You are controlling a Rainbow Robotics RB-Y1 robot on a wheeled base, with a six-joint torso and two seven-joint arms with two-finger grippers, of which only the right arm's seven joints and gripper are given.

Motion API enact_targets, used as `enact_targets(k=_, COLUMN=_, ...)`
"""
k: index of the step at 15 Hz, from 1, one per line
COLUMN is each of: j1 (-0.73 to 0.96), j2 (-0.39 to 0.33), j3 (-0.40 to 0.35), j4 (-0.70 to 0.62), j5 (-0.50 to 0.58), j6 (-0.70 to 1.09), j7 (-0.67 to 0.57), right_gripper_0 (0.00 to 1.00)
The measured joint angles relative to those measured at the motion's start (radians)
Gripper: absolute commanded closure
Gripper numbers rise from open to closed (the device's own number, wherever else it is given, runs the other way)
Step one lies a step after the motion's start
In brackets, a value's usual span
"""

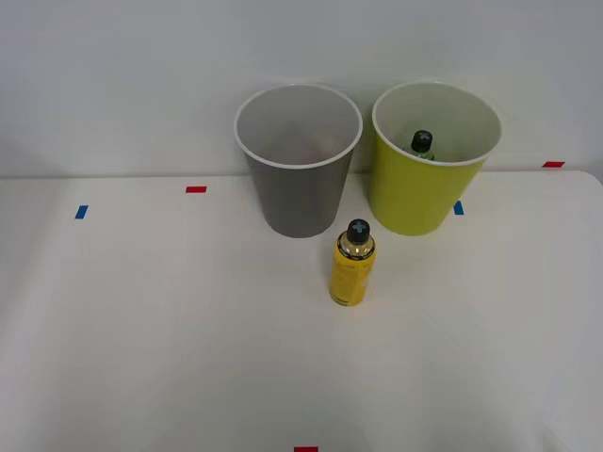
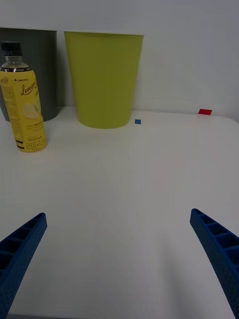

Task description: Put cans in the gray bin, plastic bottles in the light green bin

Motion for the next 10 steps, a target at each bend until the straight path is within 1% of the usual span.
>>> enact_targets(k=10, j1=0.0, j2=0.0, j3=0.0, j4=0.0, j5=0.0, j6=0.0, j7=0.0, right_gripper_0=0.0)
